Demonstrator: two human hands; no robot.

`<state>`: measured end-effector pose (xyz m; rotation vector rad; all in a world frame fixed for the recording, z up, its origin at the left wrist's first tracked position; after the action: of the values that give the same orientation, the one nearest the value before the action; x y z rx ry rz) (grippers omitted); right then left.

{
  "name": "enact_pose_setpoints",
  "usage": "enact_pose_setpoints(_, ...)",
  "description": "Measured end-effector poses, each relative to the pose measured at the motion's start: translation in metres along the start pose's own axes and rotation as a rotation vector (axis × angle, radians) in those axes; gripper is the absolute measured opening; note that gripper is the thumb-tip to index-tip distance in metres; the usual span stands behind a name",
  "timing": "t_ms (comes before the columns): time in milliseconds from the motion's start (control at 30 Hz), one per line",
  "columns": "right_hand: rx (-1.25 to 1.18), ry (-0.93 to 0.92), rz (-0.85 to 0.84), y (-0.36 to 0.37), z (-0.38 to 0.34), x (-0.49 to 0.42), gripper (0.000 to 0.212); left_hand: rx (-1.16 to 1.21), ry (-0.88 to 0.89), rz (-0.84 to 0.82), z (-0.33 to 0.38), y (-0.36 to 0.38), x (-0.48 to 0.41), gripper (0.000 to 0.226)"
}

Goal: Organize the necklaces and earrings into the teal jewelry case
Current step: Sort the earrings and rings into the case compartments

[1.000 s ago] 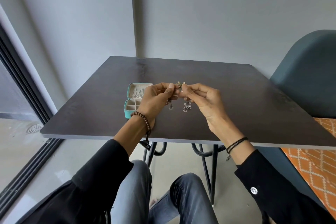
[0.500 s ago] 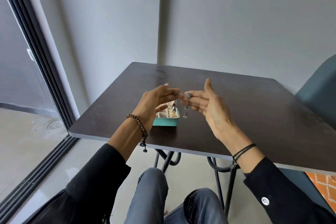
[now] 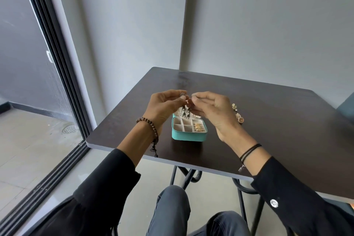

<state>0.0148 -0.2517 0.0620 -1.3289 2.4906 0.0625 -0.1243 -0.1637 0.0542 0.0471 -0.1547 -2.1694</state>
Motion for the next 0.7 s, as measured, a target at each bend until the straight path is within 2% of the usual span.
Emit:
enact_pose_setpoints(267,0.023,0.044,0.047,0.019,0.031,-0.014,0.009,0.009,-0.007,0.082,-0.019,-0.017,-0.009,0.016)
enact_pose_setpoints(400,0.013,0.075,0.049,0.024,0.045,-0.013,0.014,0.021,-0.013,0.098,-0.028,-0.021,-0.006,0.015)
enact_pose_setpoints(500,-0.008,0.09,0.044,0.025,0.05,-0.008,0.006,0.002,-0.038,0.098,-0.036,-0.021,-0.006,0.018)
enact_pose_setpoints(600,-0.026,0.102,0.028,0.026,0.052,-0.002,0.012,0.013,-0.057,0.099,-0.044,-0.023,-0.006,0.014)
enact_pose_setpoints(700,0.042,0.086,0.006,0.023,0.055,0.003,0.011,-0.097,-0.024,0.1,-0.046,-0.025,-0.005,0.011)
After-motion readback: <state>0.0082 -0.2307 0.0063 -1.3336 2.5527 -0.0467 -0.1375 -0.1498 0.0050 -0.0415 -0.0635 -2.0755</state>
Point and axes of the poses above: each hand's wrist, its own x-axis away from the middle knuckle, its own y-axis out of the palm, z = x × y, the point moved 9 cm from there along -x, towards the middle knuckle, and after that the axes turned 6 degrees about -y, right-handed, at the moved point
